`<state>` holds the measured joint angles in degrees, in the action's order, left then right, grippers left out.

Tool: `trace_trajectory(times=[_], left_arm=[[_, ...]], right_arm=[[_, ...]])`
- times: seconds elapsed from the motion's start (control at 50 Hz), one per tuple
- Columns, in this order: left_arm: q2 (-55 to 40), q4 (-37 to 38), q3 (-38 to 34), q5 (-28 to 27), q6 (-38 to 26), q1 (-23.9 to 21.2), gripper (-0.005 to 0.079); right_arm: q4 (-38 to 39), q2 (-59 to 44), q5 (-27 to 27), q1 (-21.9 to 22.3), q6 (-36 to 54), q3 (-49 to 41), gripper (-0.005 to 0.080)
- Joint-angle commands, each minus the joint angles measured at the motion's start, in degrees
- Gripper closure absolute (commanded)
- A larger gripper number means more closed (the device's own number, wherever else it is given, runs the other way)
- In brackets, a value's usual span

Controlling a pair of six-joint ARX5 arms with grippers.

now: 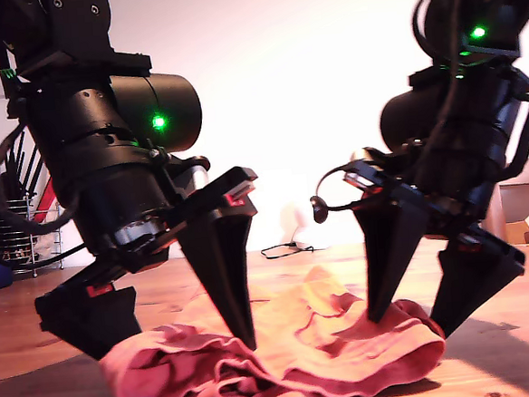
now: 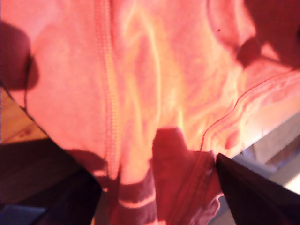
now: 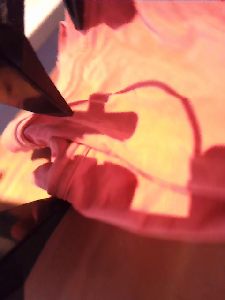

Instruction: Fold the underwear in front of you. After folding it, place it to the right side.

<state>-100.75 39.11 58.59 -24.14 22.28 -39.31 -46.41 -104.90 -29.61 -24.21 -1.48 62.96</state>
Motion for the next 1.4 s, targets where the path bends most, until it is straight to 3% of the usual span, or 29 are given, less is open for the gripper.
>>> trace_trajectory(times=[0.0,0.08,0.16,0.2,0.36,0.44,0.48,0.74,1.08,1.24,1.38], left_arm=[[-2.54,1.49,-1.27,0.17,-0.83,-0.74,0.0069],[-2.54,1.88,-1.27,0.17,-0.9,-1.33,0.0078],[-2.54,2.14,-1.27,0.17,-1.14,-2.21,0.016],[-2.54,2.25,-1.27,0.15,-1.31,-2.71,0.0226],[-2.54,2.54,-1.27,0.2,-1.92,-4.55,0.0628],[-2.54,2.73,-1.27,0.17,-3.34,-5.22,0.0737],[-2.54,2.89,-1.27,0.17,-3.34,-5.42,0.0768],[-2.32,7.17,-1.27,-3.28,-4.87,-5.51,0.0766],[-1.31,10.58,-1.25,-17.05,-8.44,-6.32,0.0766],[0.52,10.78,-1.25,-22.25,-8.81,-4.52,0.0766],[1.44,10.64,-1.25,-23.41,-9.03,-1.88,0.0766]], right_arm=[[0.28,-0.59,0.0,-1.05,-0.02,-1.55,0.0264],[0.9,-0.59,0.79,-1.7,-0.26,-2.08,0.0301],[0.83,-0.59,2.16,-2.14,-0.55,-2.49,0.0382],[0.66,-0.59,2.14,-2.27,-0.72,-2.67,0.0427],[-0.13,-0.59,2.12,-2.32,-1.11,-2.93,0.0678],[-1.49,-0.59,2.19,-2.29,-1.14,-2.93,0.0769],[-2.23,-0.59,2.34,-2.29,-1.14,-2.93,0.0765],[-8.39,-0.39,2.6,-2.89,-0.52,-2.93,0.0765],[-15.21,3.19,0.2,-4.28,0.44,-2.38,0.0765],[-17.27,3.23,-0.07,-4.26,0.46,-1.11,0.0765],[-18.71,3.23,-0.52,-4.26,0.52,1.2,0.0765]])
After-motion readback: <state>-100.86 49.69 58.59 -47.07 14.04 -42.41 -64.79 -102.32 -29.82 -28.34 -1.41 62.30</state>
